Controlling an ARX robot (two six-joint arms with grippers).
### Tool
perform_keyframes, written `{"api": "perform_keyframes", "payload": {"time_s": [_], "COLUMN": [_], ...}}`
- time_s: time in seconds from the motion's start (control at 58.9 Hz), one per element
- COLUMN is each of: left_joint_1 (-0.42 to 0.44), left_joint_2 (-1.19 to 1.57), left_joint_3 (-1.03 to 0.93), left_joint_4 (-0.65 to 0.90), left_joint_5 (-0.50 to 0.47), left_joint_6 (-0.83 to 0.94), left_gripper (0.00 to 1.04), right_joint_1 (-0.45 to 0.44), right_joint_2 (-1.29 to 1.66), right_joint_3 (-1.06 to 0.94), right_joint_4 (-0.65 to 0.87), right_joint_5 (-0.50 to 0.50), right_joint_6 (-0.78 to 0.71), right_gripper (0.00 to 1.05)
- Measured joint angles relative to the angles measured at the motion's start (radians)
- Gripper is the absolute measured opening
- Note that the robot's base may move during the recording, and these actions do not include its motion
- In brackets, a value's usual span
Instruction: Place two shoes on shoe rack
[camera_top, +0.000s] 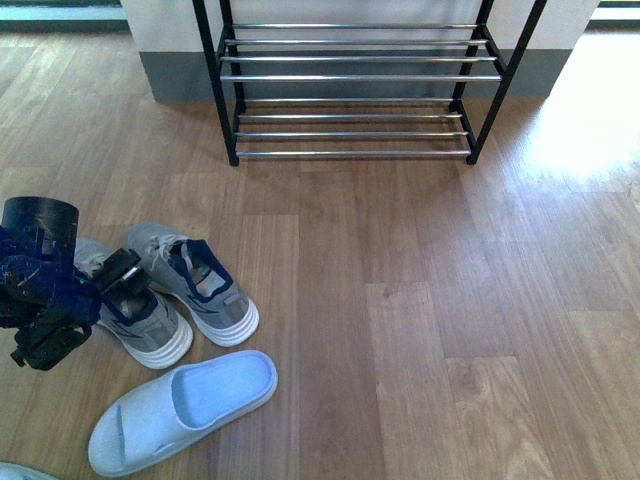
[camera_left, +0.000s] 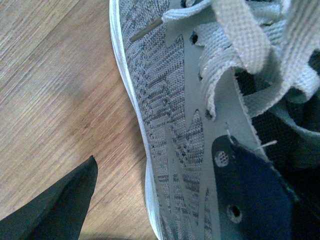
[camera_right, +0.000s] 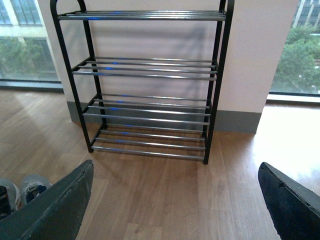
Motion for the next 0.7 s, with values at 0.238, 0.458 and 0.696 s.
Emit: {"api": "perform_keyframes", "payload": {"time_s": [0.238,0.458,0.696], "left_joint_1": [0.005,0.009,0.01], "left_joint_2": [0.0,-0.017,-0.026], "left_joint_3": [-0.001,-0.01,-0.021], "left_joint_4": [-0.028,-0.035,-0.038], "left_joint_5": [-0.032,-0.028,-0.034], "left_joint_6": [0.016,0.026,0.029], "left_gripper": [0.65,0.3,0.02], "right_joint_1": [0.0,0.0,0.0], "right_joint_2": [0.0,0.0,0.0], "right_joint_3": [0.0,0.0,0.0], "right_joint_4": [0.0,0.0,0.0], "right_joint_5": [0.0,0.0,0.0], "right_joint_6": [0.0,0.0,0.0], "right_gripper": [0.95,0.95,0.95]}}
